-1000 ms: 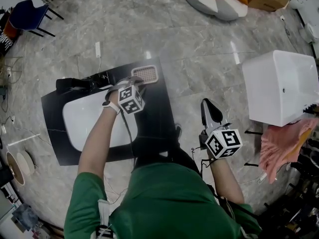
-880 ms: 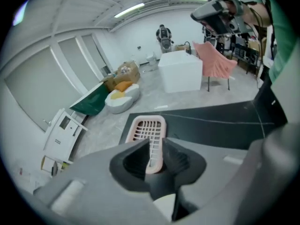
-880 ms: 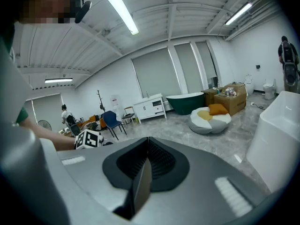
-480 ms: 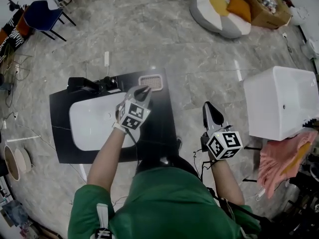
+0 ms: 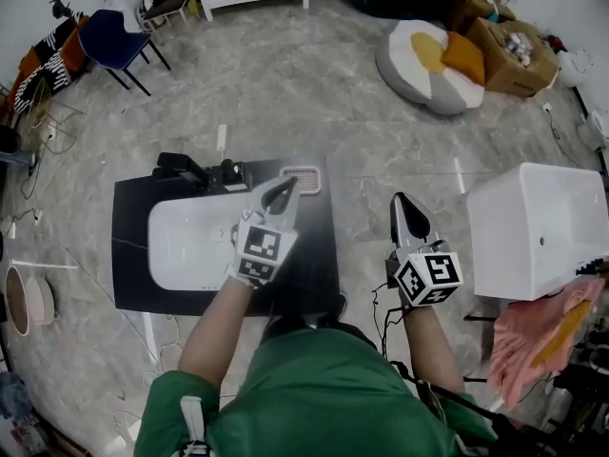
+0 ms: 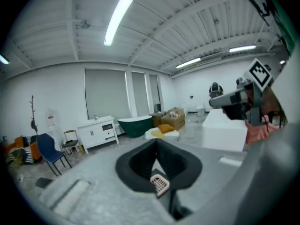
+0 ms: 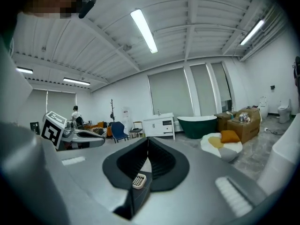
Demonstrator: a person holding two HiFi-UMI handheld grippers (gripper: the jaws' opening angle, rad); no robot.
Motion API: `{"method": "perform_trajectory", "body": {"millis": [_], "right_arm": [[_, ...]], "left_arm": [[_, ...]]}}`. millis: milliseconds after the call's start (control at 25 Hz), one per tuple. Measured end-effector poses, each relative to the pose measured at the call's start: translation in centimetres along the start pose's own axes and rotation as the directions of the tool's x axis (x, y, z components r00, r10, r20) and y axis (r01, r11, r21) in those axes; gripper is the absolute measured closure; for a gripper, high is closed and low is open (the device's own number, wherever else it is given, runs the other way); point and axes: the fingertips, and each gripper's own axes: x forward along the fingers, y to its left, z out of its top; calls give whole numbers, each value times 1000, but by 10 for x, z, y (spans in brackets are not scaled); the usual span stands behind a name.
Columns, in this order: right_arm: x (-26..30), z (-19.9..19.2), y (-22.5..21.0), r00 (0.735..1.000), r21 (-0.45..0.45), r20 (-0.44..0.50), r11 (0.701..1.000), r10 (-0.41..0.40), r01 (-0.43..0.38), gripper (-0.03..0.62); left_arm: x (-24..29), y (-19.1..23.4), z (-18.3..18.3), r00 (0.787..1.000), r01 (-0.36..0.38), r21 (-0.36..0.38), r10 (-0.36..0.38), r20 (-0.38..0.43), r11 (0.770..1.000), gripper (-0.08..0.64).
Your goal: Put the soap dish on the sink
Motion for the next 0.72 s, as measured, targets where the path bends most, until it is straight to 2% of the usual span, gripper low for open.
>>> {"method": "perform_trajectory", "body": {"millis": [320,520,720], "right_arm": [[-12,54,23,993,-75,118,997,29,-20,591],[-17,95,36,980,-129,189,991,65,-40,591],[-15,134,38,963,-197,258,980,75,-23,591]], "left_arm": [[-45,8,63,987,-85,-21,87,133,996,563],[-67,29,100,975,-132,-48,138,172,990,561],[-85,50,136,953,-194,-63,204,225,979,561]]}}
